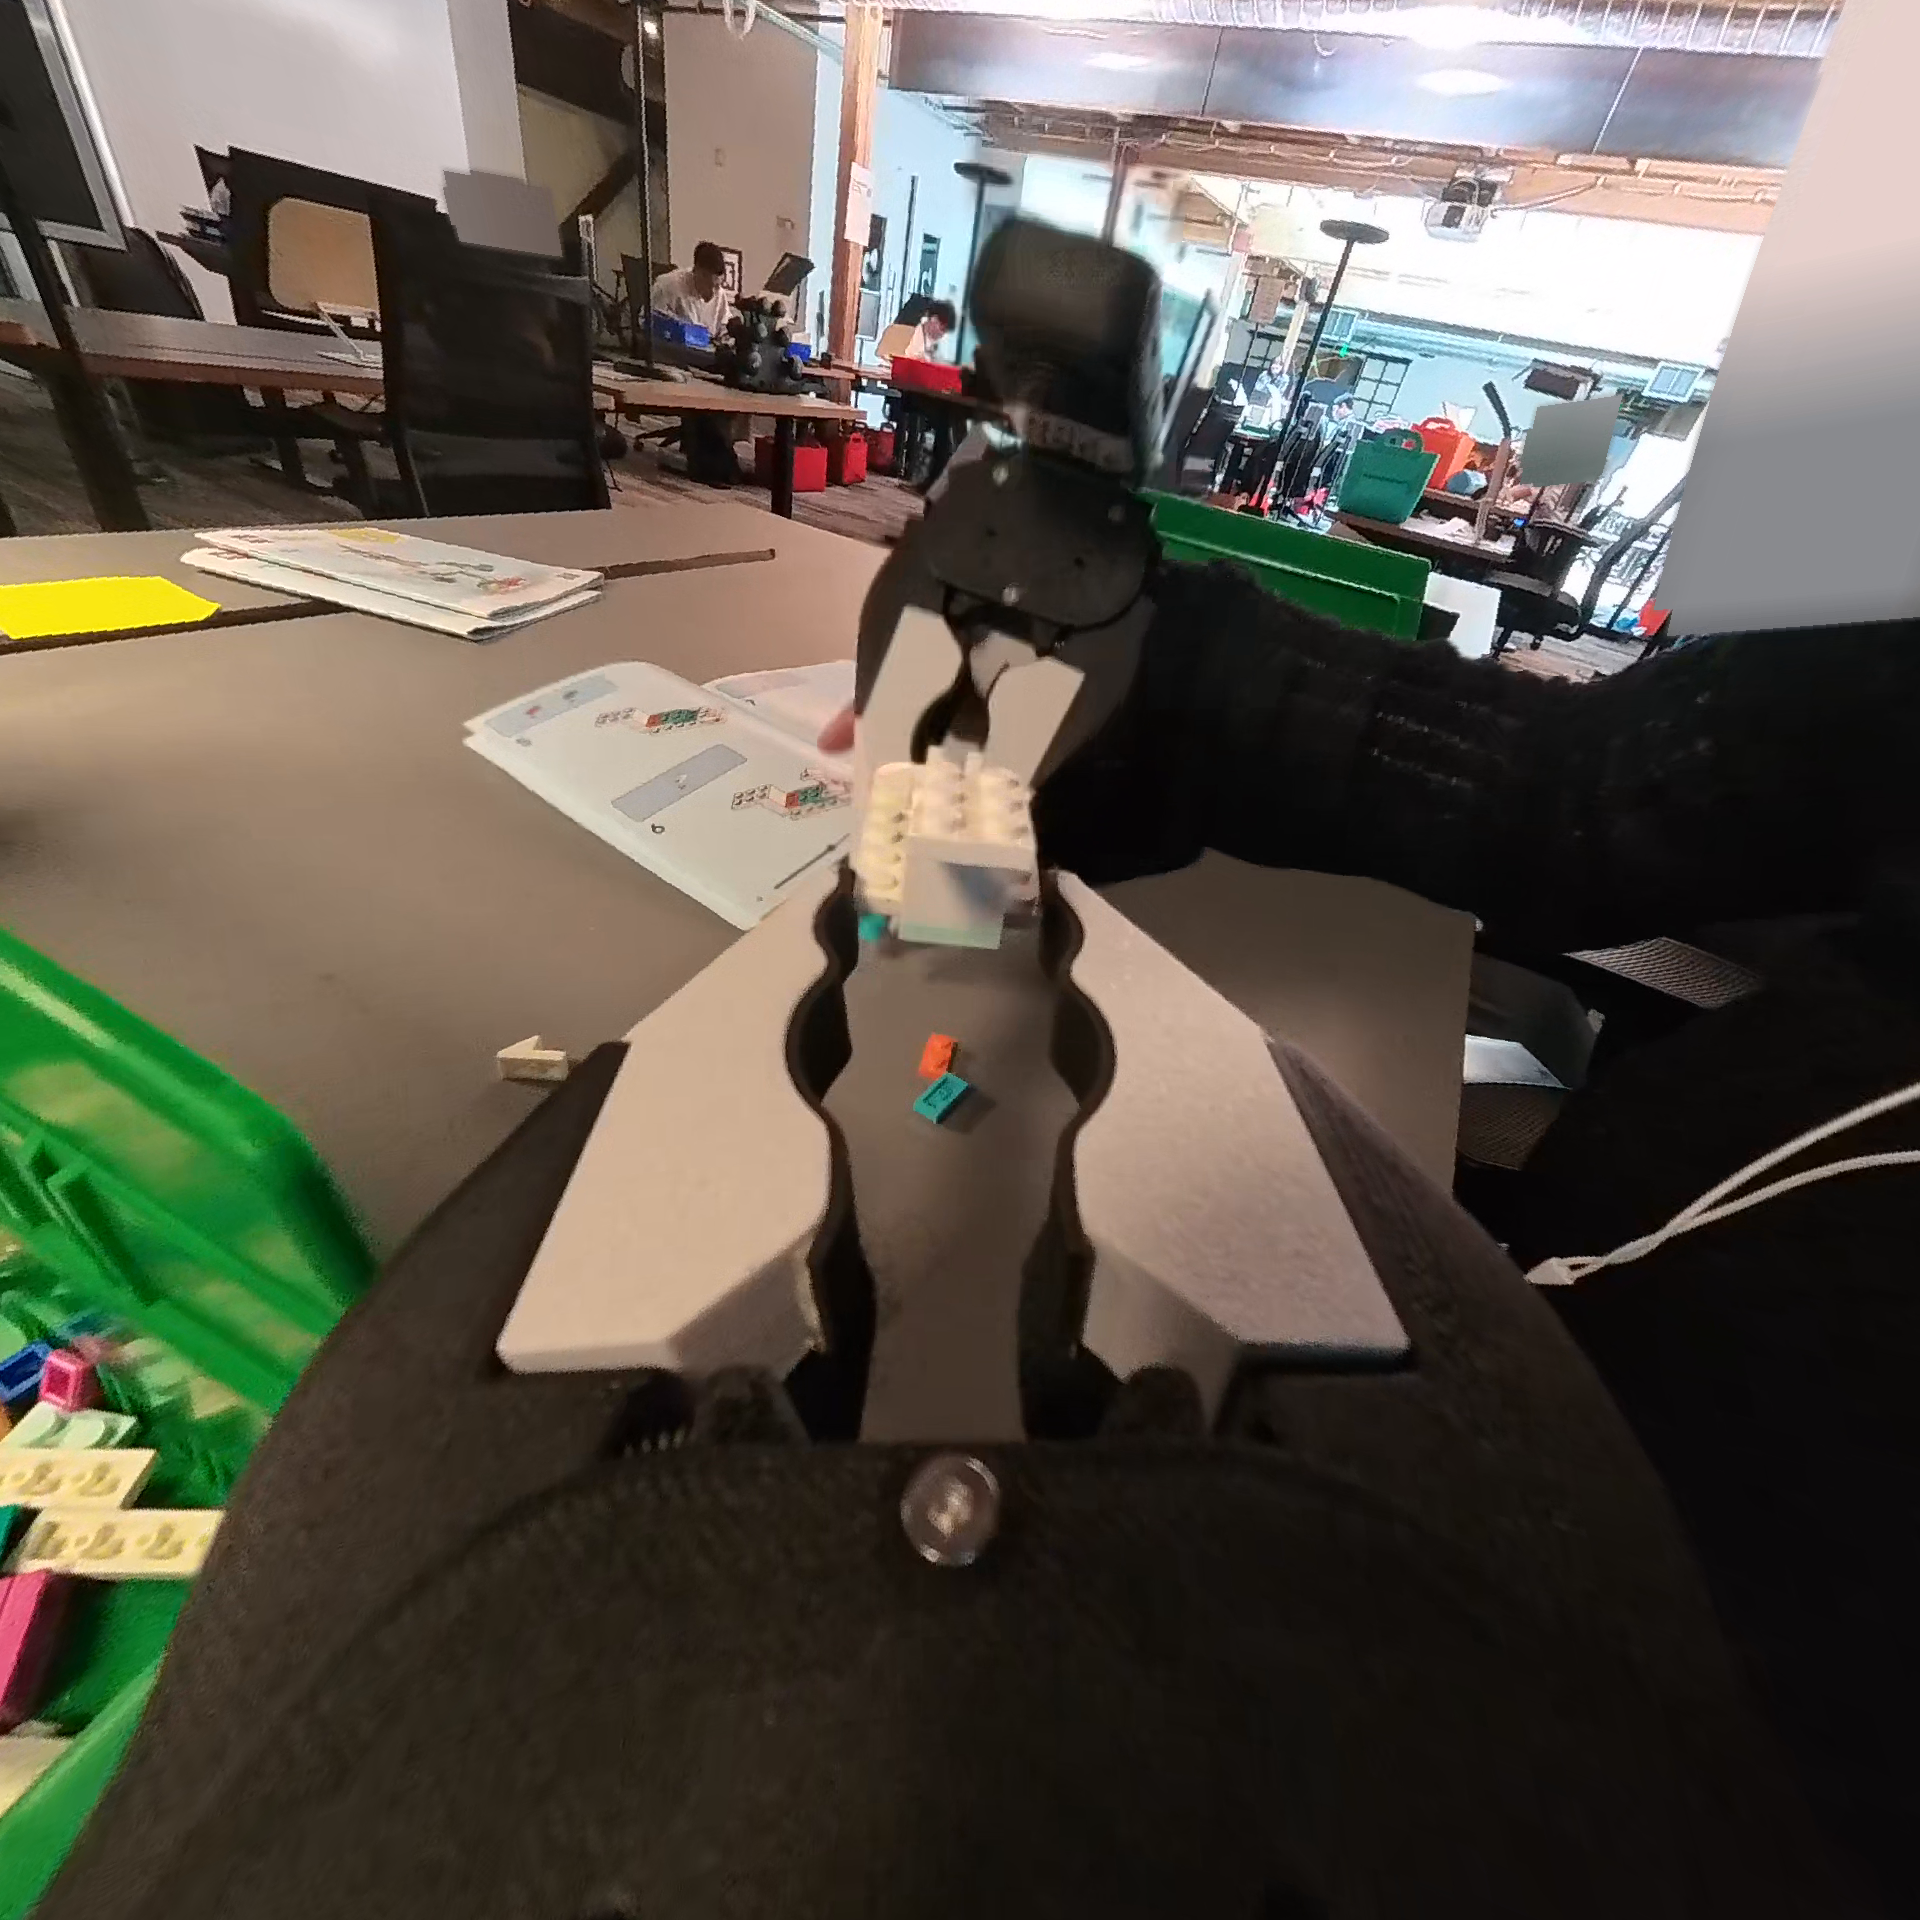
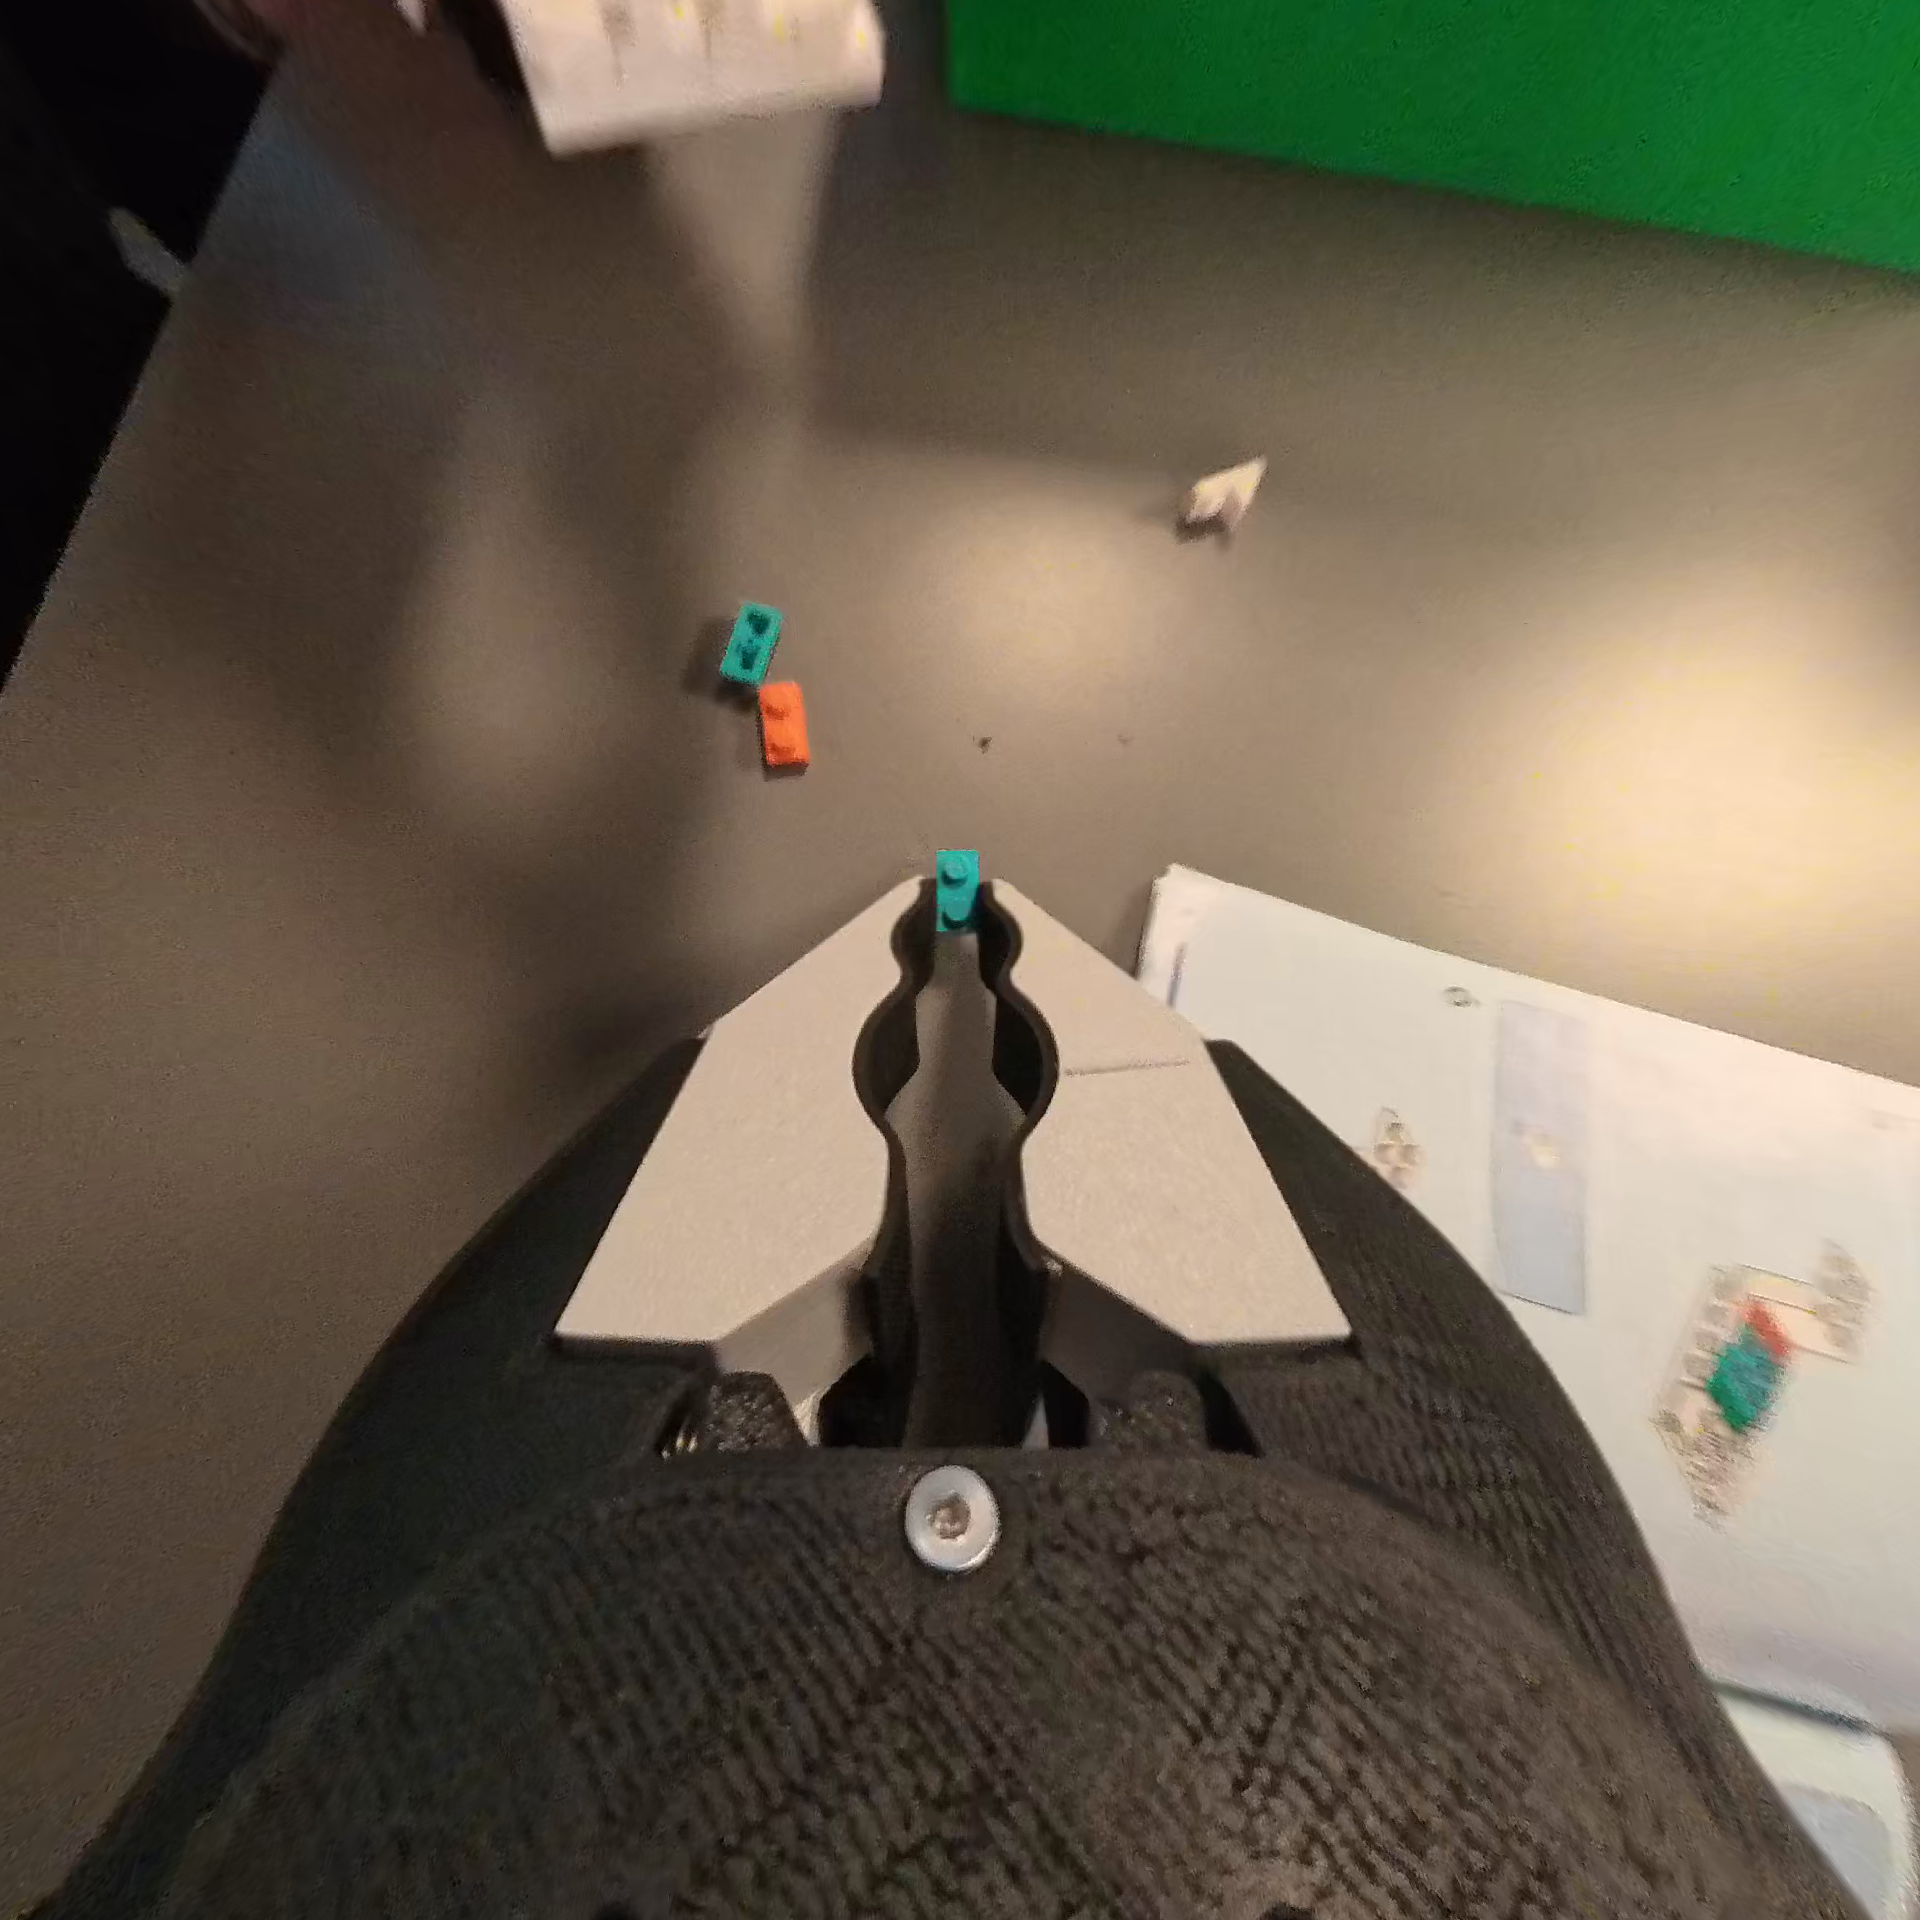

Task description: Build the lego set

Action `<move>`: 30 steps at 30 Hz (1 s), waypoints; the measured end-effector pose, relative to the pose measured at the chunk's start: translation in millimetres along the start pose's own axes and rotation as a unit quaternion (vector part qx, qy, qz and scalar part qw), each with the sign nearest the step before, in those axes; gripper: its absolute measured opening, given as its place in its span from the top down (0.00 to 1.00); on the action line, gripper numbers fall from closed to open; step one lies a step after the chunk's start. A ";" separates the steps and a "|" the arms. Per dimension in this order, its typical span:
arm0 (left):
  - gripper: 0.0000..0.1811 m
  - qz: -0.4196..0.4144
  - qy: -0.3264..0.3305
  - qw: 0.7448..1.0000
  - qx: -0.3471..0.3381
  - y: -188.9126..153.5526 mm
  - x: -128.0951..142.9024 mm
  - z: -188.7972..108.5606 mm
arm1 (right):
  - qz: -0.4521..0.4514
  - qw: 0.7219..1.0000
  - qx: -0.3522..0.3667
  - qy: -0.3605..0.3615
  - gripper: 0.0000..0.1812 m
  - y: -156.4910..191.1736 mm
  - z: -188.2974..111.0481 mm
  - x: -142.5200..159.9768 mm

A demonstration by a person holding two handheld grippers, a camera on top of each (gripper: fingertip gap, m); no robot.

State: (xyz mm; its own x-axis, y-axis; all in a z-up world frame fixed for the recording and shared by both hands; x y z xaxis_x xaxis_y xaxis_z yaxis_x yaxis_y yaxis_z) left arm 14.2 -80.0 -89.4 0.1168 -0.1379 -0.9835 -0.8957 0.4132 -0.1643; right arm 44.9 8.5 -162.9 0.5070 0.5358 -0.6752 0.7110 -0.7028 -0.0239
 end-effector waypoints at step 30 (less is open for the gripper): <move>0.81 0.017 -0.017 0.996 0.081 -53.5 -0.1 23.7 | -0.037 0.998 0.023 -0.053 0.97 61.3 -67.5 -109.0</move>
State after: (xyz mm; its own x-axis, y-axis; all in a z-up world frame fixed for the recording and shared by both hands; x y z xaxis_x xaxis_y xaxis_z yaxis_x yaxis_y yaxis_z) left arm 72.3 -80.8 -82.3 0.1037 -0.0917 -0.9904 -0.8186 0.5577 -0.1374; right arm 66.1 -61.4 -41.0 0.3981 0.5365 -0.7440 0.7200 -0.6854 -0.1089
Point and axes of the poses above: each gripper's, where its closed fingertips meet, z out along the fingers, x out of its underside, y = z × x across the jaws, the point moved 1 cm from there along -z, back along the fingers, and after that the axes turned 4 degrees about -x, right-handed, at the moved point
